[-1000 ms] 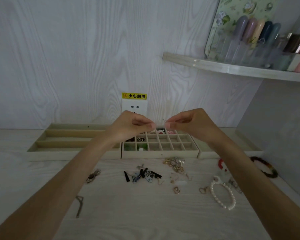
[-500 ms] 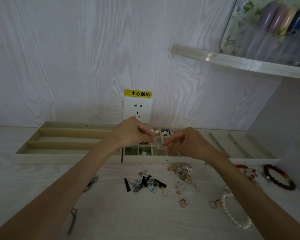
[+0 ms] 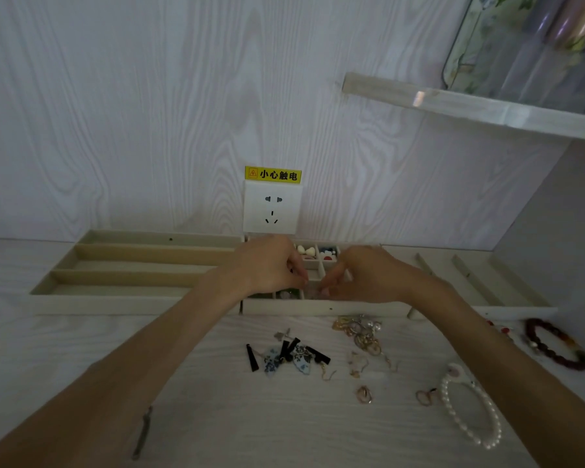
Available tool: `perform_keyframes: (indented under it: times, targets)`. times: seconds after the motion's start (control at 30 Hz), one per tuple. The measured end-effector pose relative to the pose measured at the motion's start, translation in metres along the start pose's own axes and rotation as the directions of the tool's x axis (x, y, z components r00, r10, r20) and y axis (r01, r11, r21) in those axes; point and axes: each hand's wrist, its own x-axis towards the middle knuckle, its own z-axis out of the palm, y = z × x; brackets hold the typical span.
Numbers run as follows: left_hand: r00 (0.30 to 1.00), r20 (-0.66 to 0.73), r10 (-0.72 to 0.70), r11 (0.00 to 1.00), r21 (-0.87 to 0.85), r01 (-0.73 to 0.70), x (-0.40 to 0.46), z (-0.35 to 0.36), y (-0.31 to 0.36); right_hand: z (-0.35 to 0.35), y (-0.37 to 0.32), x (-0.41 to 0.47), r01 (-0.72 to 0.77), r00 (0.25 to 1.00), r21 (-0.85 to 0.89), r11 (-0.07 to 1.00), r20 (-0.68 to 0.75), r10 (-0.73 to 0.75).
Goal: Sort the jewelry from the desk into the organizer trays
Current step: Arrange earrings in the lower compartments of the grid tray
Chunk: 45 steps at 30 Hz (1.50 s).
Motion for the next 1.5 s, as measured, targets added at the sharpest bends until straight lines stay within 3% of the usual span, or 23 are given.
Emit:
perform_keyframes:
  times: [0.3,0.63,0.77,0.97,1.03,1.1,1.17,1.33,1.5]
  targets:
    - [0.972,-0.228,-0.056,0.998,-0.008,0.056,-0.002,-0.003,0.008,0.002,-0.005,0.009,-0.006,0.989,-0.057,0.998,-0.147,-0.003]
    - [0.997,0.069,-0.035,0.993,0.112,0.027,-0.008,-0.005,0.005,0.01,-0.017,0.018,-0.069,0.984,-0.114,0.991,-0.169,0.049]
    - [0.993,0.102,-0.067,0.989,0.136,0.053,-0.004,-0.002,0.003,0.012,-0.02,0.024,-0.104,0.977,-0.136,0.985,-0.199,0.076]
    - [0.985,0.161,-0.058,0.988,0.147,0.034,-0.006,-0.003,0.006,0.006,-0.02,0.024,-0.092,0.99,-0.219,0.971,-0.123,0.066]
    - [0.98,0.191,-0.061,0.984,0.178,0.026,-0.007,-0.001,0.007,0.001,-0.021,0.022,-0.097,0.993,-0.188,0.977,-0.086,0.082]
    - [0.972,0.229,-0.052,0.982,0.188,0.008,-0.007,0.0,0.009,-0.009,-0.017,0.016,-0.11,0.993,-0.05,0.993,-0.036,0.108]
    - [0.978,0.204,-0.043,0.987,0.159,0.01,-0.009,-0.002,0.009,-0.021,-0.01,0.005,-0.057,0.998,-0.005,0.998,-0.004,0.057]
    - [0.983,0.167,-0.08,0.984,0.171,0.051,-0.006,-0.003,0.007,-0.017,-0.006,-0.009,0.085,0.996,-0.189,0.978,0.03,-0.08]
    - [0.985,0.144,-0.091,0.976,0.207,0.06,-0.001,0.003,0.013,-0.004,-0.007,-0.007,0.133,0.991,-0.28,0.951,0.048,-0.124]
